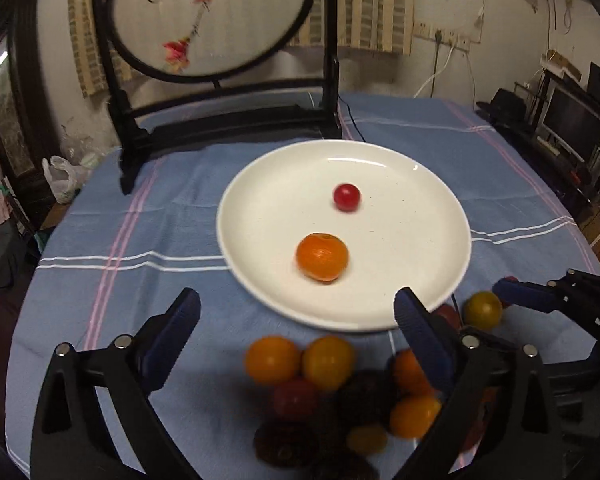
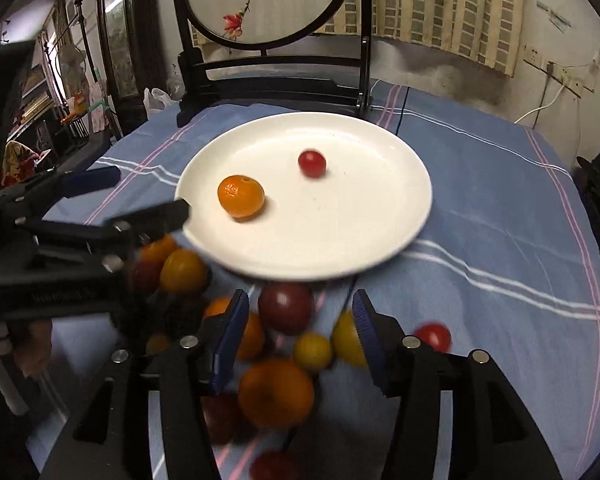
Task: Organize fruits
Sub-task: 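Carry both fruits over the white plate and open both grippers, then move both open grippers back toward the fruit pile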
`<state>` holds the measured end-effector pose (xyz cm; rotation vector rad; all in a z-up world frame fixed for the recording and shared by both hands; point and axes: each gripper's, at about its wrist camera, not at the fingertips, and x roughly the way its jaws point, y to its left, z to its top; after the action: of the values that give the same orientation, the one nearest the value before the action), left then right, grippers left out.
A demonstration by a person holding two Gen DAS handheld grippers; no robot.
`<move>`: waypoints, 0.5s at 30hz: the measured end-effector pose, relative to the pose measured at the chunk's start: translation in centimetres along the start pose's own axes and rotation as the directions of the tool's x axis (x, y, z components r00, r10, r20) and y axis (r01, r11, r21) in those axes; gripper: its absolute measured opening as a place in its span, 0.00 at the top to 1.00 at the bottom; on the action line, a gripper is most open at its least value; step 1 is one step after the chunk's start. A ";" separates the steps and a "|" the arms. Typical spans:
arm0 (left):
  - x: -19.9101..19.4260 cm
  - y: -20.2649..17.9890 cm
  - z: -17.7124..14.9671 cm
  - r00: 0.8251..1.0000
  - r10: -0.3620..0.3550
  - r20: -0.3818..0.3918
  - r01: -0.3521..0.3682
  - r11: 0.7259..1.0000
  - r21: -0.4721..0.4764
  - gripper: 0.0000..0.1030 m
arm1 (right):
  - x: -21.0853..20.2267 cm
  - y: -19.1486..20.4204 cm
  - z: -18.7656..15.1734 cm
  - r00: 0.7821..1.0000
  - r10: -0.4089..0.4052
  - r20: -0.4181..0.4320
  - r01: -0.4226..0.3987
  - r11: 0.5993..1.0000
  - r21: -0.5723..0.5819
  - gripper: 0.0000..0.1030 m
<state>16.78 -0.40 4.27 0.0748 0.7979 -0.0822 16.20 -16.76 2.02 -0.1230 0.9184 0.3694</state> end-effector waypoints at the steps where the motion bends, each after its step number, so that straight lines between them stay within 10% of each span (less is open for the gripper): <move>1: -0.8 0.2 -0.8 1.000 0.003 0.007 -0.003 1.000 -0.002 0.06 | -0.7 0.0 -0.8 1.000 -0.007 0.003 0.007 1.000 0.000 0.47; 15: -5.4 1.1 -11.0 0.997 -0.042 -0.070 0.034 0.993 -0.111 0.05 | -3.7 1.7 -10.7 0.996 -0.026 -0.082 0.024 0.999 -0.020 0.44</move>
<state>5.33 2.05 0.52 -0.0421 0.8747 -0.0720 5.48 -18.92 -1.42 -0.1685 0.9941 0.3521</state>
